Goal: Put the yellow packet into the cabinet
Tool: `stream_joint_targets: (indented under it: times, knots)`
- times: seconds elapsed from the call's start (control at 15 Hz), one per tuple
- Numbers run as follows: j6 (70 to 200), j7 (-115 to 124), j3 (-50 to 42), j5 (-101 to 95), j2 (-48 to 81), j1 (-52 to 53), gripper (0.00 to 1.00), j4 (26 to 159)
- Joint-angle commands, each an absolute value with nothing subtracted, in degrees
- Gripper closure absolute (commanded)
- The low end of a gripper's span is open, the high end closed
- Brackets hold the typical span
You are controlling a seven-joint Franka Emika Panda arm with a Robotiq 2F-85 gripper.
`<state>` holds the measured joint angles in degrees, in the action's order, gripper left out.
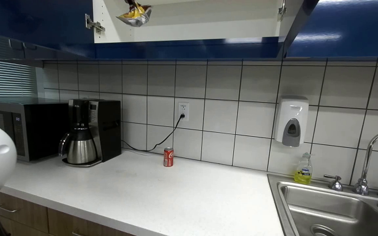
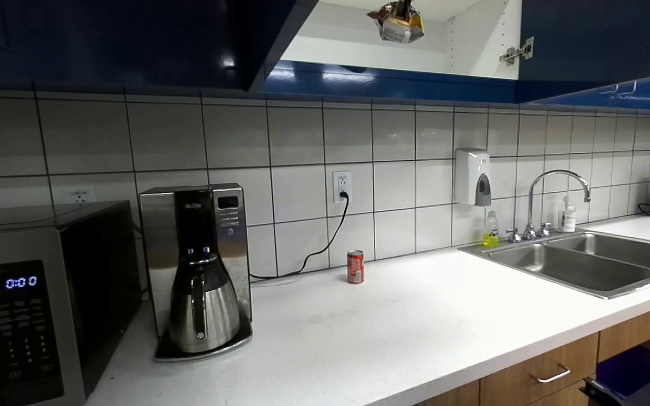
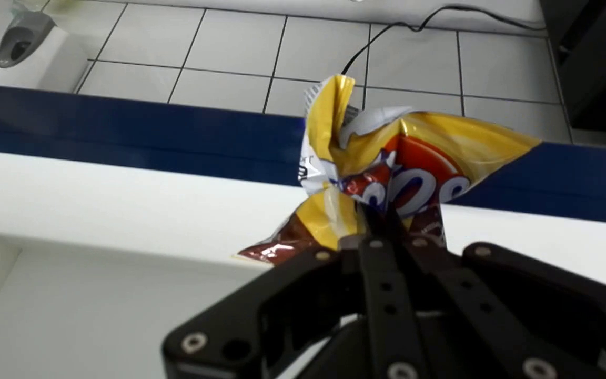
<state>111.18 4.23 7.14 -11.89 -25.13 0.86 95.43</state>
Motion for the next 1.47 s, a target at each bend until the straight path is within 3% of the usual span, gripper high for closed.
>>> stream_joint_targets:
  times: [0.0,1.4]
  knots:
    - [108.7,7.3,9.1,-15.2,-18.8,-0.6,1.00,85.6]
    - [109.0,8.6,7.2,-22.0,6.3,1.1,1.00,61.8]
